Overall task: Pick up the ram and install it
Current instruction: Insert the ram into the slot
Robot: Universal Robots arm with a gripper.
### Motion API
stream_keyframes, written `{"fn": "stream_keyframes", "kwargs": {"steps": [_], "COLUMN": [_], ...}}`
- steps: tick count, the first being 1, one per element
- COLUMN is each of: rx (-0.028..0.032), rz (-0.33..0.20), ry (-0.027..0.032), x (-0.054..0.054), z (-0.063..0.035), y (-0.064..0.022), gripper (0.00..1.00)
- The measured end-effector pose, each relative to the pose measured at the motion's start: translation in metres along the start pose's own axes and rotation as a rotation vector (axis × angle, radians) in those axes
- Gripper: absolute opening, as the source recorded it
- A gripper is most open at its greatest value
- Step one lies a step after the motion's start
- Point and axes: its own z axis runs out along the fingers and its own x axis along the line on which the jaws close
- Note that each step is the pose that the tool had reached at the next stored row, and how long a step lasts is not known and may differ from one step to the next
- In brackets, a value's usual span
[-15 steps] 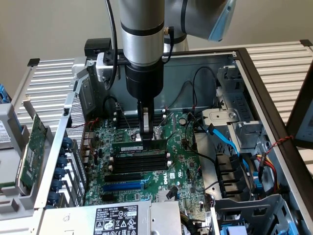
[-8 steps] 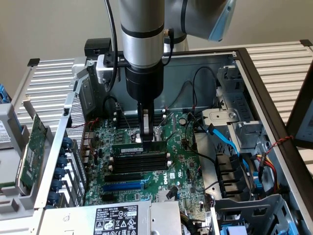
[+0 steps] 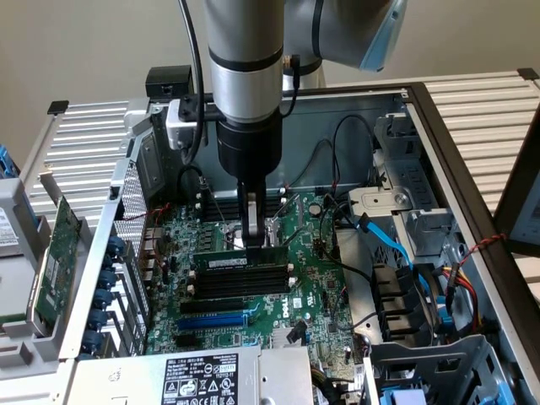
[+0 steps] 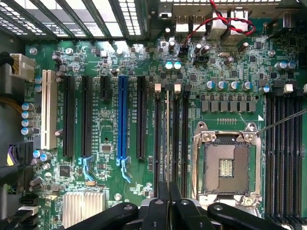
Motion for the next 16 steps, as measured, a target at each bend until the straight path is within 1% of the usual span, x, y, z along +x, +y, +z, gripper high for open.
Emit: {"fn": "stream_keyframes", "kwargs": {"steps": [7, 16], "rx": [0.0000, 0.0001], "rz": [-0.001, -0.002], "ry": [0.0002, 0.0000], "x": [0.0002, 0.0030], "z": [0.0037, 0.0060], "y": [0.0000, 0.0002], "gripper": [0.12, 0.12]}}
